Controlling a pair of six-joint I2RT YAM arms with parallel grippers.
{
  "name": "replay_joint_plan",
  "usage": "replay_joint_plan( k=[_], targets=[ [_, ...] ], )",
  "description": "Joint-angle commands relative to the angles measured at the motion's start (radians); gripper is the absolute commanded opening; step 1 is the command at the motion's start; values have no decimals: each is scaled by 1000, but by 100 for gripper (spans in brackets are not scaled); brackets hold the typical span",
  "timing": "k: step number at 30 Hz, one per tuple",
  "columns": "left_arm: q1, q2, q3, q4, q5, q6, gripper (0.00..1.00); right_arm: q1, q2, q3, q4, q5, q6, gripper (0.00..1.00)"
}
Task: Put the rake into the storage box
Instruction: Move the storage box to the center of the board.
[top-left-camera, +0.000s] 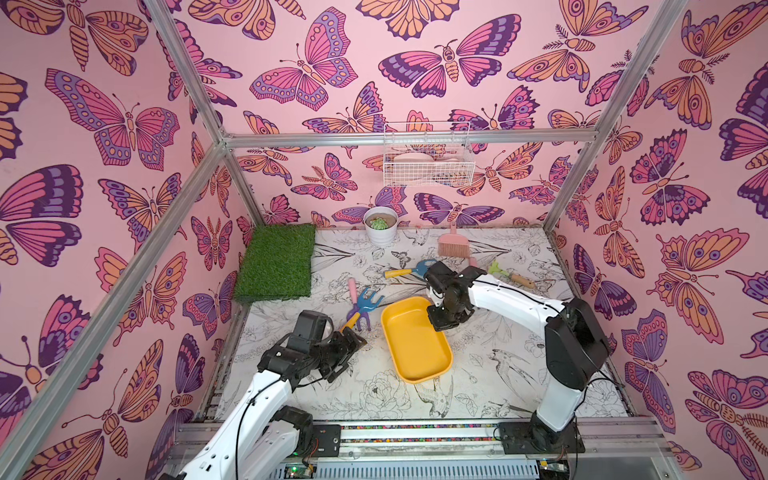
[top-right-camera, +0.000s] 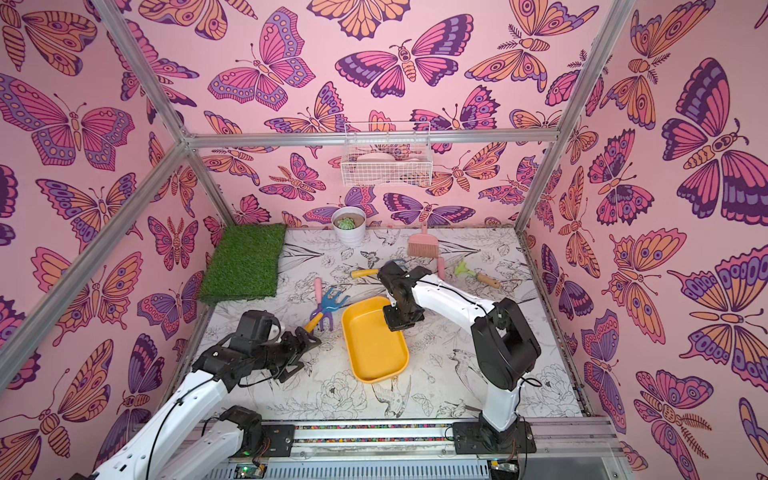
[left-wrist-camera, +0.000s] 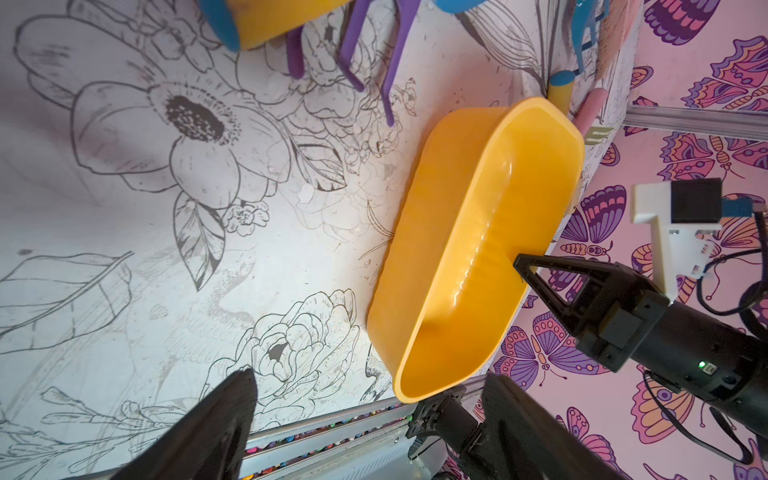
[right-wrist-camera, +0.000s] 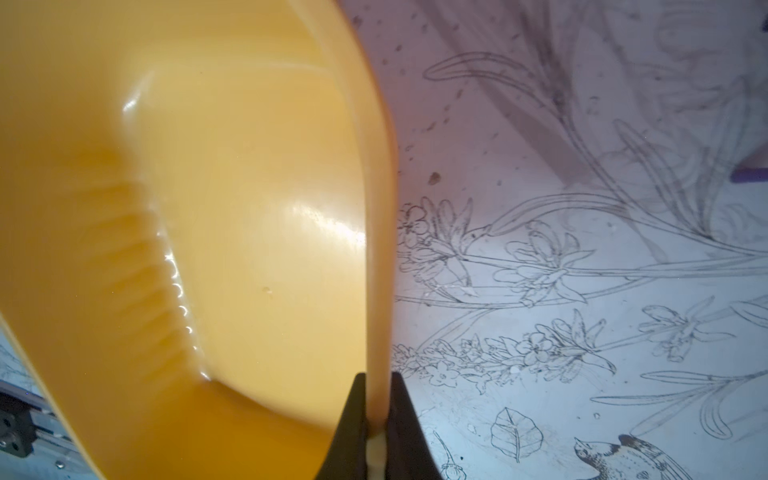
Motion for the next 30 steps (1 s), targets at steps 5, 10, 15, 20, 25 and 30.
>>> replay_joint_plan(
  k=[5, 10, 15, 20, 25, 30],
  targets=[
    [21, 65, 77, 2, 17, 94, 91, -67, -33, -28, 22, -22, 50, 0],
    [38, 105, 119, -13, 20, 149, 91, -76, -10, -31, 27, -33, 39, 0],
    [45, 158, 166, -48, 14, 212, 90, -85, -7, -35, 28, -27, 29, 26],
    [47, 194, 202, -61, 1, 248, 90, -90, -58, -42, 33, 4, 36, 58],
    [48, 228, 234, -62, -13, 275, 89, -107, -118, -10, 13, 65, 33, 61],
    [48, 255, 276, -64, -49, 304, 89, -149, -150, 51, -24, 266, 52, 64]
  ],
)
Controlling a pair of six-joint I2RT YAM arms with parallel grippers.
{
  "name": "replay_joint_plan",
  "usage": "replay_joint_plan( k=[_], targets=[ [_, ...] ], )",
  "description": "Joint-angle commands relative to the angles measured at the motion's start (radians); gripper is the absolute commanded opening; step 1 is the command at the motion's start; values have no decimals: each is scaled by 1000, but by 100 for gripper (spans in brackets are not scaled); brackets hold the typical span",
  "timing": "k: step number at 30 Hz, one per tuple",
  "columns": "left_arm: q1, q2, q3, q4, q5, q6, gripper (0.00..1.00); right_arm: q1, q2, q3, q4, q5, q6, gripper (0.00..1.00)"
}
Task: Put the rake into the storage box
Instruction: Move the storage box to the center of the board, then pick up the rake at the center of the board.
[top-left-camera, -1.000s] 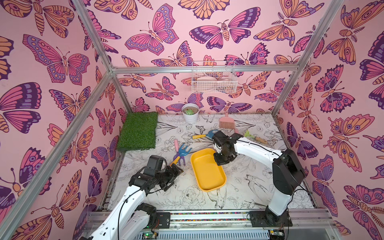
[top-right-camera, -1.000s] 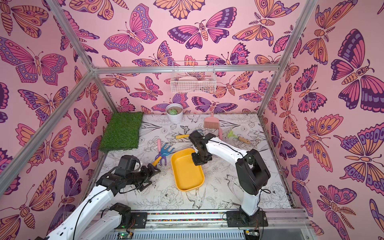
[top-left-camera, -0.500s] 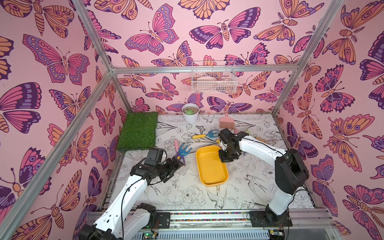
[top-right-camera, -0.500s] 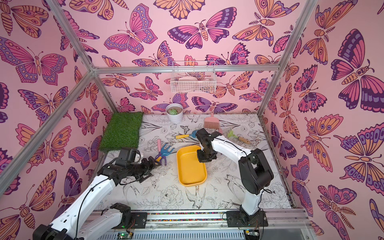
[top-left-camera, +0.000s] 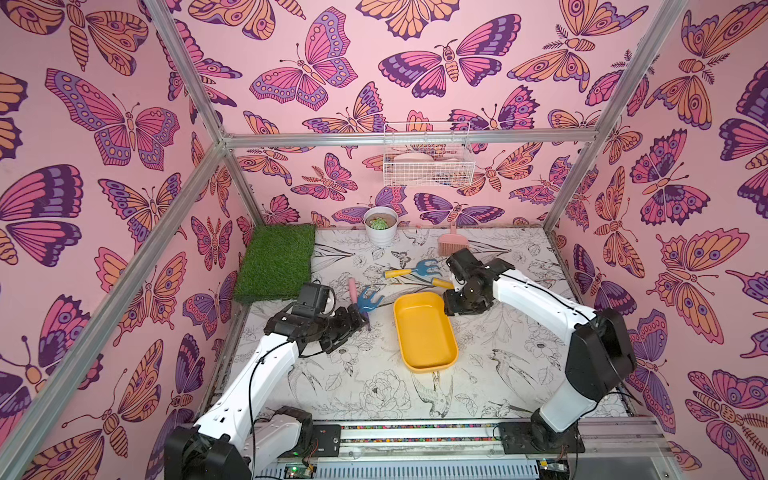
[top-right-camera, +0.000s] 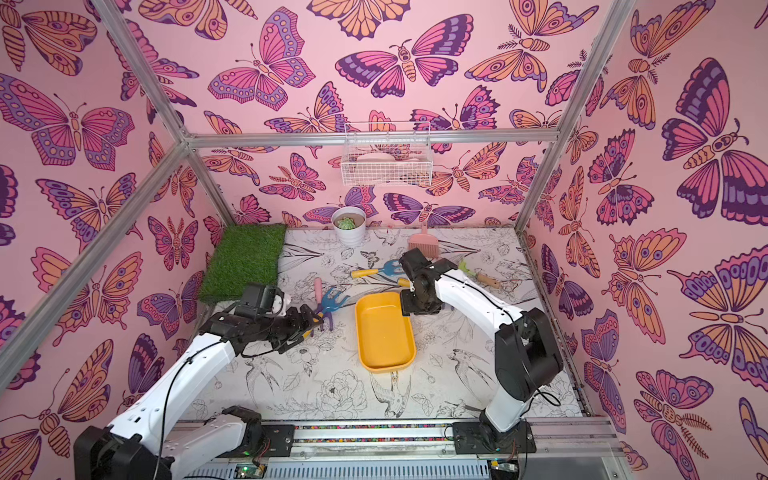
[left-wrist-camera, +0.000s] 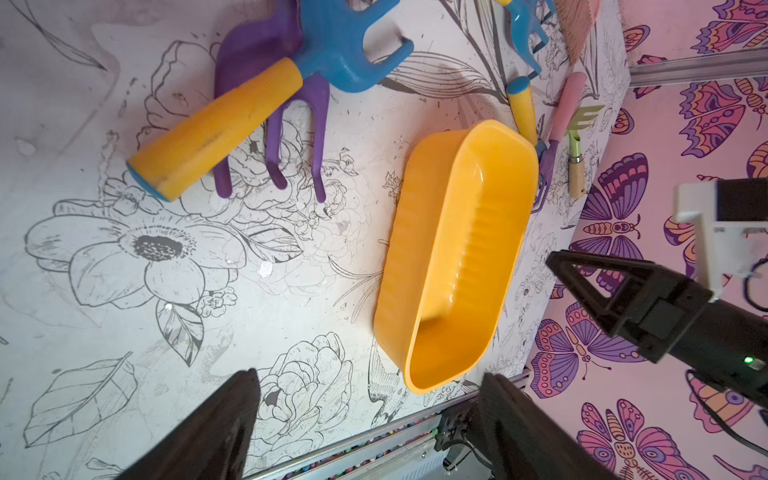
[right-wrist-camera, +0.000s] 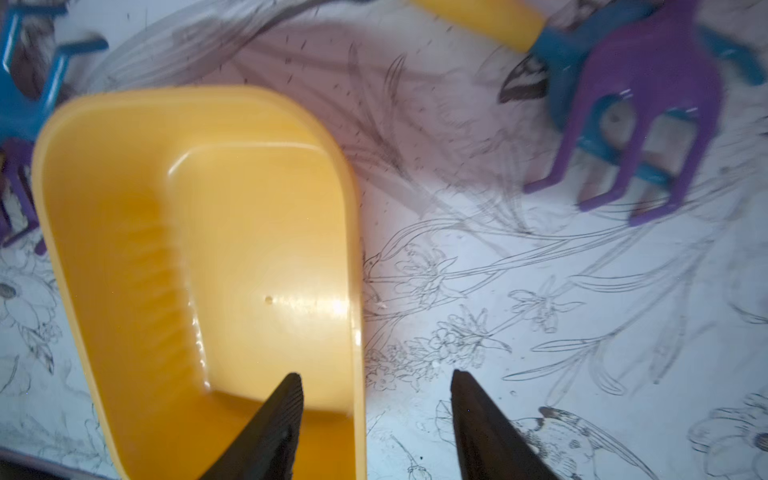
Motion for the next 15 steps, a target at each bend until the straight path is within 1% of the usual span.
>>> replay_joint_plan(
  k=[1, 4, 5, 6, 9, 13, 15],
  targets=[
    [8, 17, 40, -26, -46, 50, 89, -35, -21, 56, -31, 197, 6, 64],
    [8, 27, 62, -25, -93, 73, 88, -63, 16, 96, -37, 271, -41, 64],
    [8, 31, 69, -25, -103, 81, 88, -74, 37, 122, -53, 276, -49, 63],
    [8, 37, 79, -25, -112, 92, 88, -99, 66, 155, -77, 269, -54, 61],
    [10, 59, 105, -25, -114, 108, 89, -175, 136, 229, -102, 178, -51, 59],
    [15, 85, 127, -17, -104, 102, 90, -242, 200, 278, -46, 123, -42, 61],
    [18, 95, 128, -6, -94, 105, 90, -263, 252, 337, -58, 107, -48, 60]
  ],
)
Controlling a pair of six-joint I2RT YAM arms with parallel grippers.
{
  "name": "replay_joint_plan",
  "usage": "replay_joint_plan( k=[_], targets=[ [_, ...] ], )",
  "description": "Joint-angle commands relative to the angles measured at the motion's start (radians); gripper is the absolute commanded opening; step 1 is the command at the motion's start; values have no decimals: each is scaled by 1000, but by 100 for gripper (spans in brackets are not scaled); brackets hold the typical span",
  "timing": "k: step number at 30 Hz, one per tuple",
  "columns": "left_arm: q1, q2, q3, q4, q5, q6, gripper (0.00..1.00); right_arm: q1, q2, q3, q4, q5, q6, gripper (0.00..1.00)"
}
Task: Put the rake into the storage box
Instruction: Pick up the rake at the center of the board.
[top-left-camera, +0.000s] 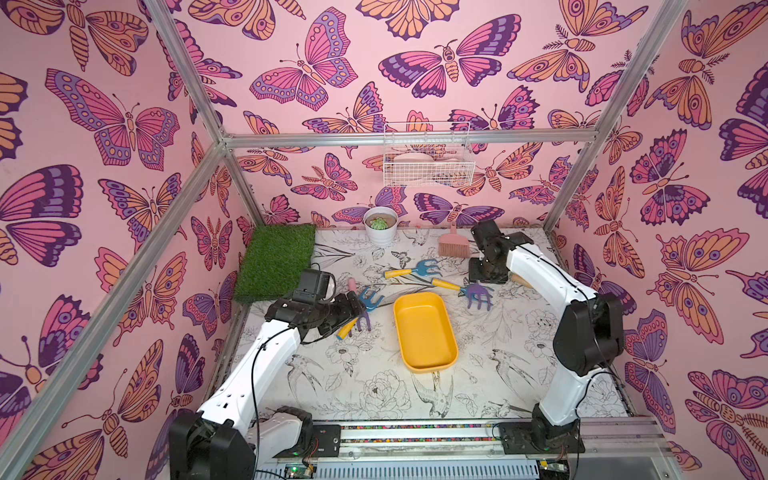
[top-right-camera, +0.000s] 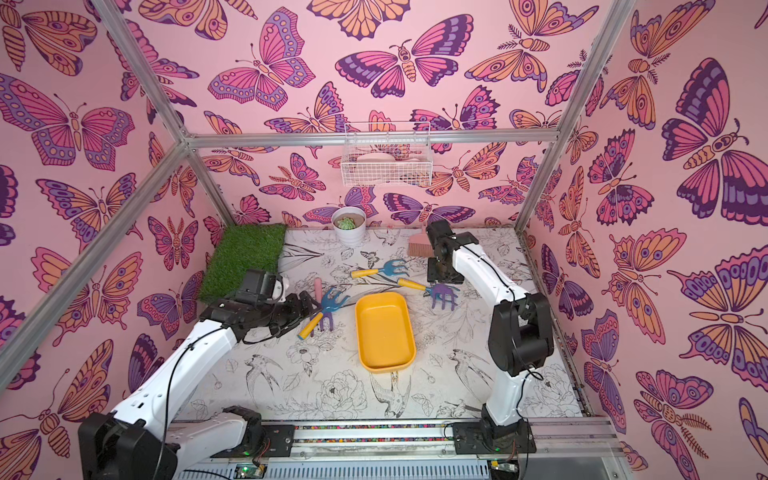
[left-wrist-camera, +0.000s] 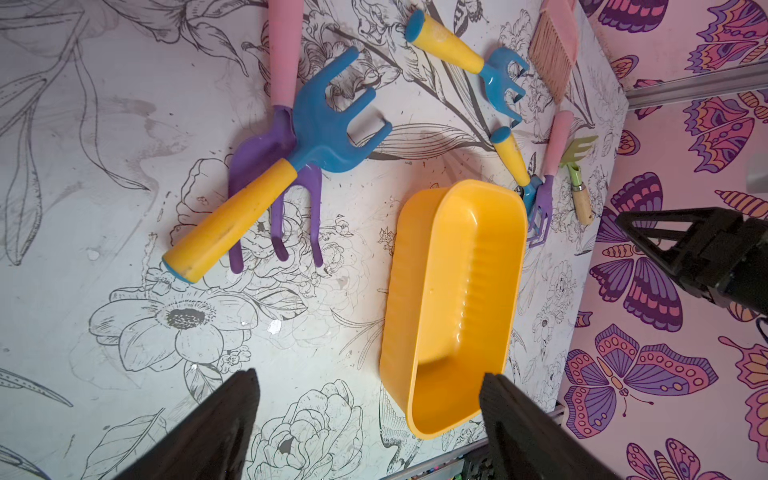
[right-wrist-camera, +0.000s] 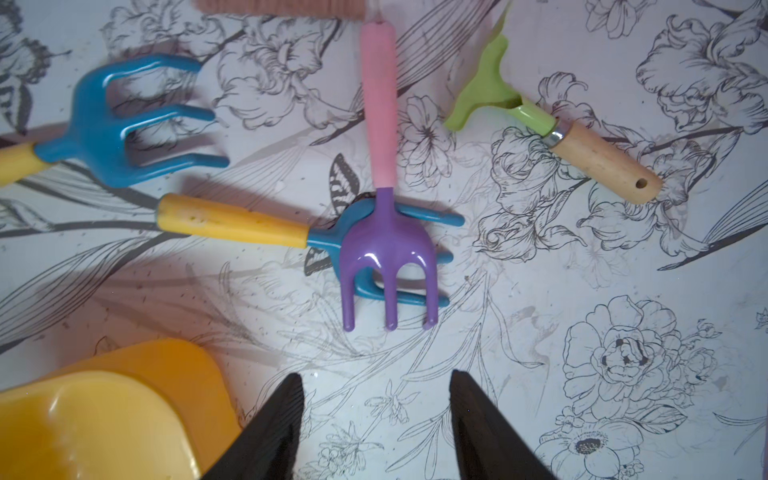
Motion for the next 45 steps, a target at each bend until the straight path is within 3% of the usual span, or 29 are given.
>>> replay_joint_plan(
  k=[1, 12, 19, 31, 45],
  targets=[
    [11, 19, 14, -4, 6, 25, 90, -27, 90, 105, -21, -49, -20, 59],
    [77, 58, 9, 9, 69, 52, 88, -91, 432, 478, -146, -73, -88, 51],
    [105, 76, 14, 9, 95, 55, 87, -110, 560, 608, -190, -69, -118, 46],
    [115, 88, 17, 7, 129, 55, 86, -114, 631, 618, -172, -120, -144, 36],
    [115, 40, -9, 6, 134, 39, 85, -114, 558, 616, -212, -105, -147, 0]
  ],
)
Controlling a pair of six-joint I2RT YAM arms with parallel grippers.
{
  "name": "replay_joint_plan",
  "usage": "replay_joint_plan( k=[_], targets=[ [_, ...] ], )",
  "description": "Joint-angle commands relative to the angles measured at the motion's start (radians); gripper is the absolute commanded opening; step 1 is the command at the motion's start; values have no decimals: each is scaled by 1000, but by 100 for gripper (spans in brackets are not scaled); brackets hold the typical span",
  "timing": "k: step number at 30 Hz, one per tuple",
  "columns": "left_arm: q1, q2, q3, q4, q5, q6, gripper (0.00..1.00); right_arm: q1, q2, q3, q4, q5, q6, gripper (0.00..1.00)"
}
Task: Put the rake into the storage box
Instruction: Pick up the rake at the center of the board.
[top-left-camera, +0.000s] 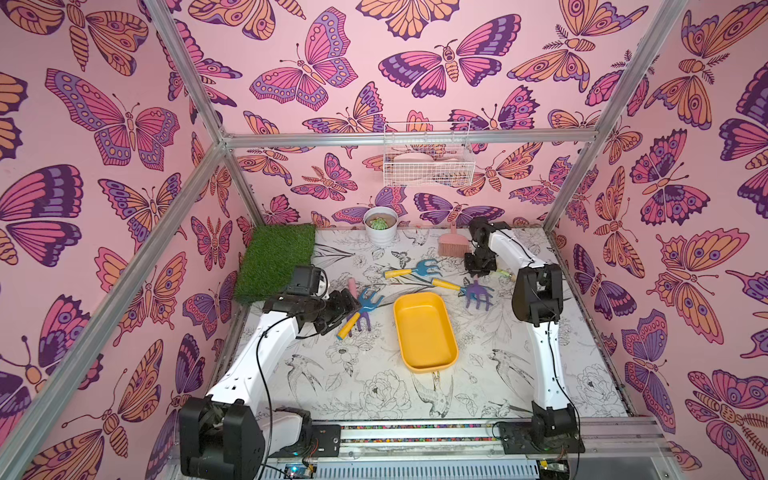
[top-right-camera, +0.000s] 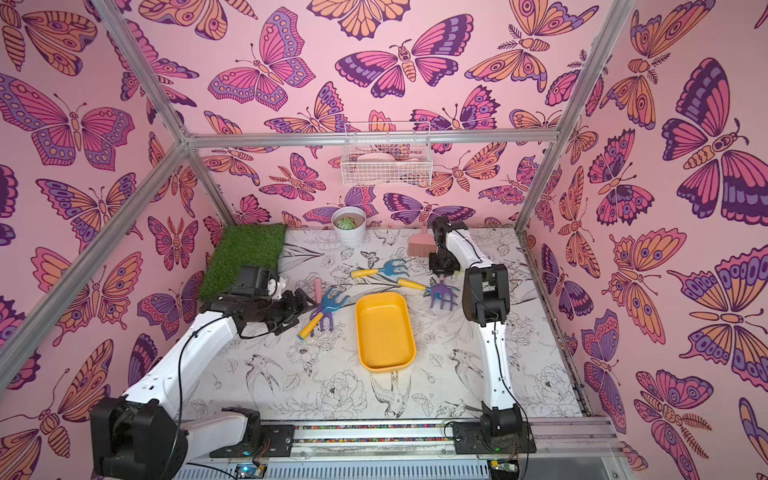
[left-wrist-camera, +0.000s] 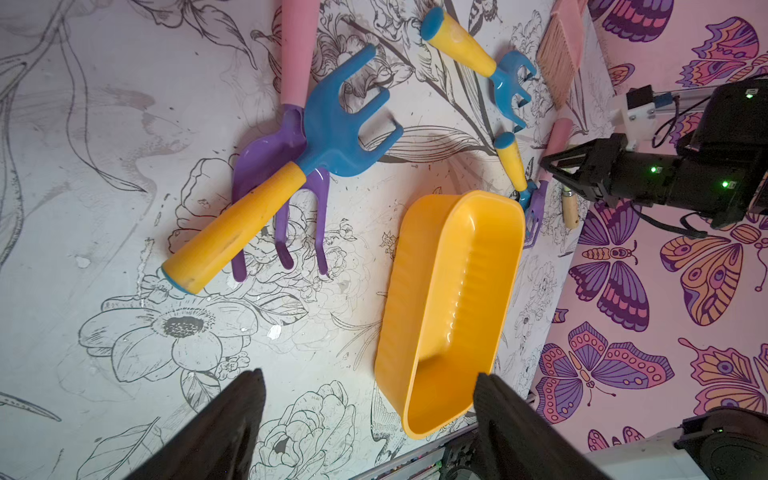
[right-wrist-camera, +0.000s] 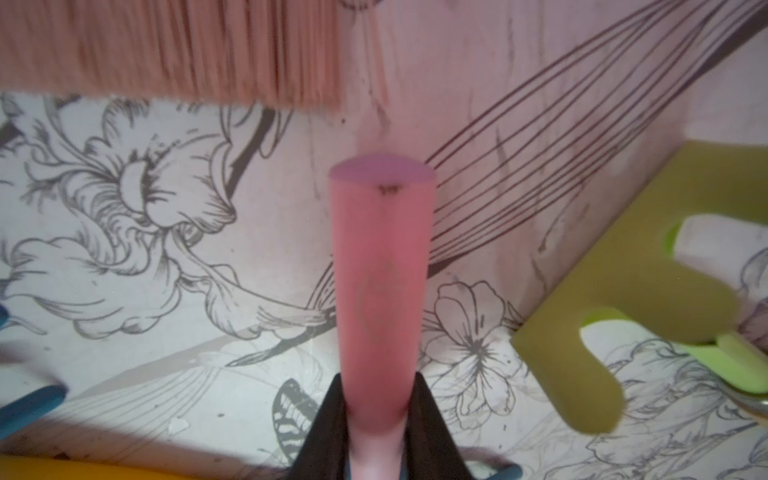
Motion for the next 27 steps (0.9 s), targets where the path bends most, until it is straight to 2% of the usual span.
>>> replay_joint_plan(
  k=[1, 5, 13, 20, 27],
  targets=[
    [8, -23, -10, 1, 8, 5, 85, -4, -73, 21, -57, 11, -3, 0],
    [8, -31, -10, 0, 1, 13, 85, -4, -167, -33, -66, 8, 2, 0],
    [7, -48, -15, 1, -15, 20, 85, 34, -431, -281, -11, -55, 45, 0],
    [7, -67, -29, 2, -13, 9, 85, 189, -604, -470, 43, -86, 149, 0],
    [7, -115, -72, -8, -16, -12, 85, 383, -593, -475, 67, -97, 283, 0]
  ],
)
